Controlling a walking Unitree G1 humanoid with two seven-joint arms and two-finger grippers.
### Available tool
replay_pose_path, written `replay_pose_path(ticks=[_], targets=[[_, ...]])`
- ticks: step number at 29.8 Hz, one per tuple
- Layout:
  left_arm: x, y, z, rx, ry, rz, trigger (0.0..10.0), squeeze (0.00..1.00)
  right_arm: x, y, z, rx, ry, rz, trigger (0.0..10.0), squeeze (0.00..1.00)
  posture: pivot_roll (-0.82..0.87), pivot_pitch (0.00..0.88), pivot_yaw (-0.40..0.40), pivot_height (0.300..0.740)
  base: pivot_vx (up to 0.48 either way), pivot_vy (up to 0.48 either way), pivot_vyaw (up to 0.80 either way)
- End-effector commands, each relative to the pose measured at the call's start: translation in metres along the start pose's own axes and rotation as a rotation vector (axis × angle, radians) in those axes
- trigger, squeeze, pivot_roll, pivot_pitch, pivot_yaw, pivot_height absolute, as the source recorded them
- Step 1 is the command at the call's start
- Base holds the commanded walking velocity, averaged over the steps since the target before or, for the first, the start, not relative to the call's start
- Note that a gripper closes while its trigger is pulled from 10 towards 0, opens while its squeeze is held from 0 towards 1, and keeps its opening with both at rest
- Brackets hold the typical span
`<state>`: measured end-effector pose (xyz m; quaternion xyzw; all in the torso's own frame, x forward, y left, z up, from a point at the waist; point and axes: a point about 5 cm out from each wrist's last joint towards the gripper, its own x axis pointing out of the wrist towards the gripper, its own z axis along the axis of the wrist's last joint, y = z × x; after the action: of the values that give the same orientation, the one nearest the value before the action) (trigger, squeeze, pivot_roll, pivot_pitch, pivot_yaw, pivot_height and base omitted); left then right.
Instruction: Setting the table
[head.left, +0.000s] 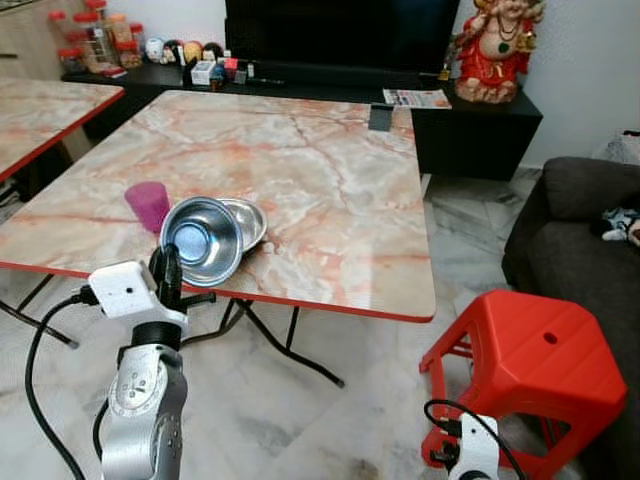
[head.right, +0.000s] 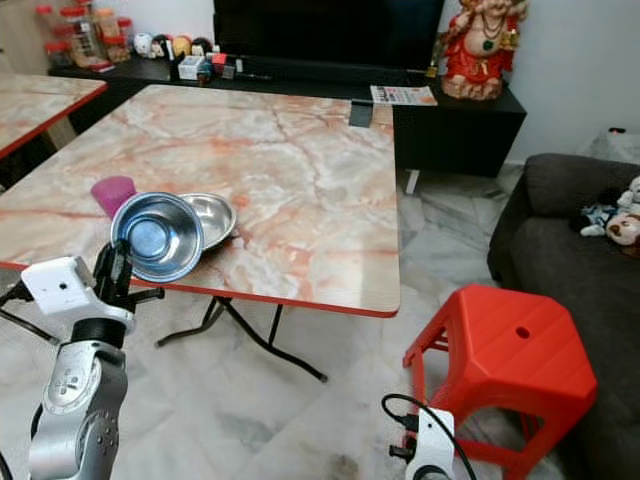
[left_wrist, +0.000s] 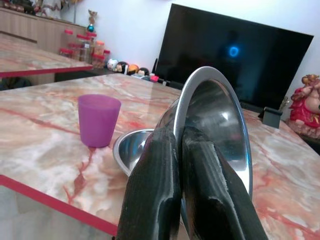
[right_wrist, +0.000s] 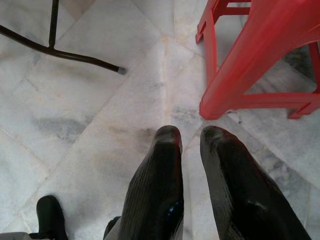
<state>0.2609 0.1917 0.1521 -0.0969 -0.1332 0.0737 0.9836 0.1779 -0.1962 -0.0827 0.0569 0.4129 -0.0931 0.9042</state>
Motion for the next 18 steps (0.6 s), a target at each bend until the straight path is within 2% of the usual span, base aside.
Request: replay_pose_path(ticks=[1,2,4,6,7,12,18], targets=[[0.007,-0.003,0.003,-0.031,-0.006,0.004,10.0,0.0,0.0,0.0,0.001,0.001,0.001,0.0,10.0,0.0,0.03,0.0,-0.048,0.74,0.0,0.0,0.0],[0.026,-0.01,-0.005,-0.142,0.016,0.027,10.0,0.0,0.001,0.0,0.002,0.009,-0.003,-0.004,10.0,0.0,0.0,0.0,-0.037,0.74,0.0,0.0,0.0],[0.053,-0.026,-0.017,-0.306,0.068,0.054,10.0,0.0,0.001,-0.001,0.004,0.021,-0.009,-0.013,10.0,0.0,-0.01,0.0,-0.033,0.74,0.0,0.0,0.0],[0.053,-0.026,-0.017,-0.306,0.068,0.054,10.0,0.0,0.001,-0.001,0.004,0.021,-0.009,-0.013,10.0,0.0,-0.01,0.0,-0.033,0.74,0.0,0.0,0.0],[0.066,-0.037,-0.023,-0.404,0.097,0.063,10.0,0.0,0.001,-0.002,0.005,0.028,-0.013,-0.019,10.0,0.0,-0.01,0.0,-0.034,0.74,0.0,0.0,0.0],[0.075,-0.05,-0.023,-0.408,0.109,0.024,10.0,0.0,0.001,-0.003,0.005,0.033,-0.016,-0.023,10.0,0.0,-0.02,0.0,-0.03,0.74,0.0,0.0,0.0],[0.074,-0.045,-0.026,-0.43,0.124,0.054,10.0,0.0,0.001,-0.003,0.005,0.035,-0.017,-0.025,10.0,0.0,-0.03,0.0,-0.029,0.74,0.0,0.0,0.0]])
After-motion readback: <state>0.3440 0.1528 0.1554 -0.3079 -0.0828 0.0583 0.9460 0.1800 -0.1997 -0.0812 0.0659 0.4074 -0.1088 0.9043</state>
